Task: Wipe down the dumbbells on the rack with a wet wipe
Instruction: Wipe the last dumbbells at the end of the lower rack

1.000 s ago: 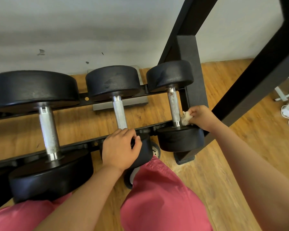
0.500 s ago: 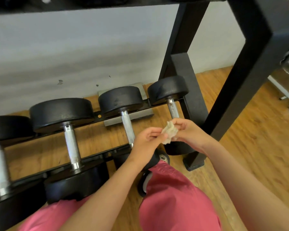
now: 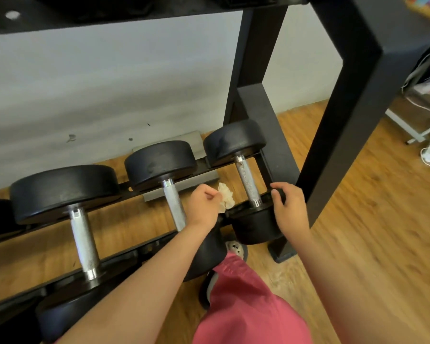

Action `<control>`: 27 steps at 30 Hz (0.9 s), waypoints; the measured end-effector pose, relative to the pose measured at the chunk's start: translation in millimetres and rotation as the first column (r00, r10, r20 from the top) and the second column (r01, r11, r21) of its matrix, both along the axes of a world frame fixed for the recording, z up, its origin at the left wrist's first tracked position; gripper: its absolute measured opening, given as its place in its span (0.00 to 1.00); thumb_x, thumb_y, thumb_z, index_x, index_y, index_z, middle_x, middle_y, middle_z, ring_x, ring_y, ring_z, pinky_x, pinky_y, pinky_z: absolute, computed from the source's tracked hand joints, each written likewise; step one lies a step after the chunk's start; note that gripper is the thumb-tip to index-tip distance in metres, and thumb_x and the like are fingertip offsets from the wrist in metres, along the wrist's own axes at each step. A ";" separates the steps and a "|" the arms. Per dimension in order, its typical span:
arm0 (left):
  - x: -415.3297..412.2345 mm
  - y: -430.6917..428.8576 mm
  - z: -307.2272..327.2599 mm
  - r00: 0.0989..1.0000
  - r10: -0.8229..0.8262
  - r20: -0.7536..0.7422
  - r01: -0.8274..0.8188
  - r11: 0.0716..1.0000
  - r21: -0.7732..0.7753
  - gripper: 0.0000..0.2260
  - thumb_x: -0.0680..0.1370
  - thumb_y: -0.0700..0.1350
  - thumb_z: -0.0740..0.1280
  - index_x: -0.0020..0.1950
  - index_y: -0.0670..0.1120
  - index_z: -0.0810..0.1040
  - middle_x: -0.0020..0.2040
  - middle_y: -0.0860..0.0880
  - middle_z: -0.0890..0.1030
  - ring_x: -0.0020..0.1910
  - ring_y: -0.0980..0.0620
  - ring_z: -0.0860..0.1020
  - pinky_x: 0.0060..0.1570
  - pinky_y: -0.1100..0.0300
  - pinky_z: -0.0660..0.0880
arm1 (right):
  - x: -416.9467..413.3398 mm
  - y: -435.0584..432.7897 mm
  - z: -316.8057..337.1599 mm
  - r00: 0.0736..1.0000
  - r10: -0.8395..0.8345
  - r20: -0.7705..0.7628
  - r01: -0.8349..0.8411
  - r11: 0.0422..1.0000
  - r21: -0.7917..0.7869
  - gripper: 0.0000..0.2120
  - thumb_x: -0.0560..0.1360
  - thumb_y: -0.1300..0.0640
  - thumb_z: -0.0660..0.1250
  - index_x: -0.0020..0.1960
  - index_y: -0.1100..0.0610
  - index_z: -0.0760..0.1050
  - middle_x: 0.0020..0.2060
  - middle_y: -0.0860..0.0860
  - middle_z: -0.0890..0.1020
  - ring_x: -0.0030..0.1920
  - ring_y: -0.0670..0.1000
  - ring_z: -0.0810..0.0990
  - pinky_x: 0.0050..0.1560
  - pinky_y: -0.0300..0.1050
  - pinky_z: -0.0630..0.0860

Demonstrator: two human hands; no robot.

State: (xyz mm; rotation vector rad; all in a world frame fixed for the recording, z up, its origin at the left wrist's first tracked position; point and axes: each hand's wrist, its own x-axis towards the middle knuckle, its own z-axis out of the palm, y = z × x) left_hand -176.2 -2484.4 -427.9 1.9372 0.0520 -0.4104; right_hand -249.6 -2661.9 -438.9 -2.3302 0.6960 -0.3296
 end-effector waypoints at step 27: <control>14.1 -65.5 -62.3 0.917 -0.180 -0.357 0.138 0.981 -0.139 0.12 0.74 0.35 0.72 0.56 0.42 0.80 0.54 0.45 0.82 0.52 0.51 0.79 0.50 0.63 0.71 | 2.3 16.4 -43.8 0.980 -0.170 0.105 0.185 0.969 -0.162 0.17 0.80 0.52 0.51 0.49 0.57 0.77 0.42 0.49 0.79 0.48 0.46 0.71 0.43 0.40 0.62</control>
